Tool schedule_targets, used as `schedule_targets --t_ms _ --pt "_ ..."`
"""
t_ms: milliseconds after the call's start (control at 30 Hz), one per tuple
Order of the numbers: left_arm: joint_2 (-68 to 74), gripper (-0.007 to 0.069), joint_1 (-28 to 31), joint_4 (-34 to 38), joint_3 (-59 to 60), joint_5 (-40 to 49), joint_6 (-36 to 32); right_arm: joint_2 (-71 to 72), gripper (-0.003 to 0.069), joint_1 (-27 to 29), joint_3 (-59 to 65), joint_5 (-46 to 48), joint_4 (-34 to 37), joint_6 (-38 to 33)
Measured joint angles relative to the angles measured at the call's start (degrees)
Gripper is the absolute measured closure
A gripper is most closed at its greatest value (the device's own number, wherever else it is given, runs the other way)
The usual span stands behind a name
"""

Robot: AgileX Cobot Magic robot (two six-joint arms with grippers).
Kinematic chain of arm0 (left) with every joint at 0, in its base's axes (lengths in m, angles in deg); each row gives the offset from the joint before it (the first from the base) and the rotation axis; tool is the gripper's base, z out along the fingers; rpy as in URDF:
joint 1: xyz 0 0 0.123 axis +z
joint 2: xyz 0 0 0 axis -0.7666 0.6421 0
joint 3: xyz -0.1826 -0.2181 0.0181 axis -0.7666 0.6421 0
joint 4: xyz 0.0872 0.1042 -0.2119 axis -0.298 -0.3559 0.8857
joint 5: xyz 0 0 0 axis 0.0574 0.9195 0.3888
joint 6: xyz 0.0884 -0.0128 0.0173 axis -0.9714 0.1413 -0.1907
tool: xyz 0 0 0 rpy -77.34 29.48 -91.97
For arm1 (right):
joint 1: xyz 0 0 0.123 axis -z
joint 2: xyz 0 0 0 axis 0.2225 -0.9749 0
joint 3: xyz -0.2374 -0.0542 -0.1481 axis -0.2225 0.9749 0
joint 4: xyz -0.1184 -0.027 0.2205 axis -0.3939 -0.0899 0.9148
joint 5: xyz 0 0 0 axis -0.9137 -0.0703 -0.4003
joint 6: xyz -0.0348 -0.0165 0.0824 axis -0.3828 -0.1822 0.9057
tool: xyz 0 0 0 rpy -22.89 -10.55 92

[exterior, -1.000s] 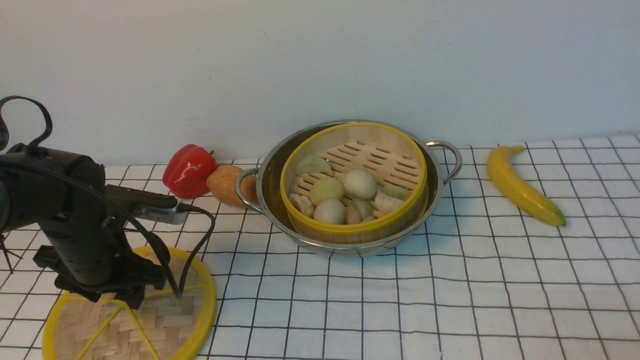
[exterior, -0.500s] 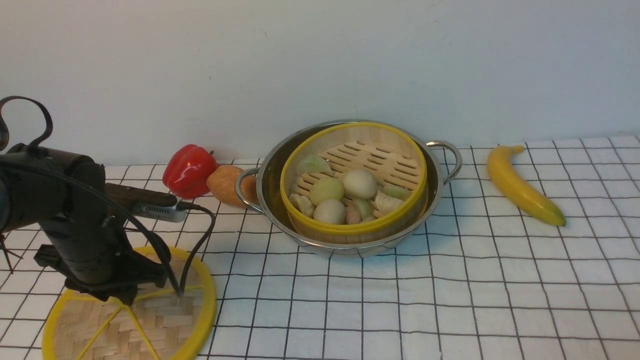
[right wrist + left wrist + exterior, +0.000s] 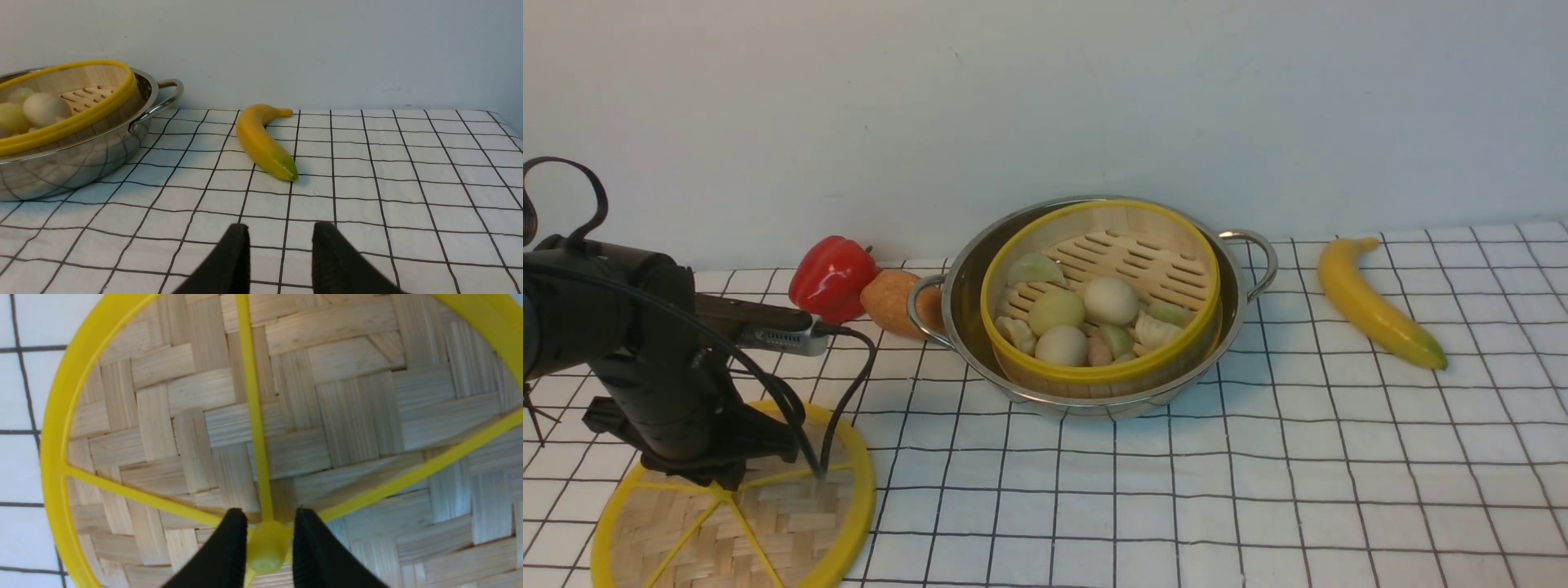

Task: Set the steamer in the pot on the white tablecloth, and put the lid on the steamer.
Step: 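Grasp the bamboo steamer lid lying on the table by its centre knob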

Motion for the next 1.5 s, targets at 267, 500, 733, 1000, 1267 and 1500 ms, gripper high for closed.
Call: schedule_targets --t_ms 267,500,733,1000,1267,1500 --pt "0.00 0.0315 0.00 0.60 0.00 0.75 0.89 0.00 0.0419 0.00 0.00 0.00 0.00 0.00" --pt "0.02 0.0356 0.00 0.60 0.00 0.75 3.91 0.00 0.0419 0.00 0.00 0.00 0.00 0.45" --pt "0.06 0.0389 0.00 0.55 0.00 2.02 4.80 0.00 0.0419 0.00 0.00 0.00 0.04 1.34" --pt "1.36 0.0382 0.17 0.60 0.00 2.61 6.27 0.00 0.0419 0.00 0.00 0.00 0.04 1.53" --pt "1.67 0.0472 0.17 0.21 -0.08 2.57 6.27 0.00 0.0419 0.00 0.00 0.00 0.04 1.53" --pt "1.67 0.0504 0.17 -0.20 -0.84 4.48 4.51 0.00 0.0419 0.00 0.00 0.00 0.04 1.53"
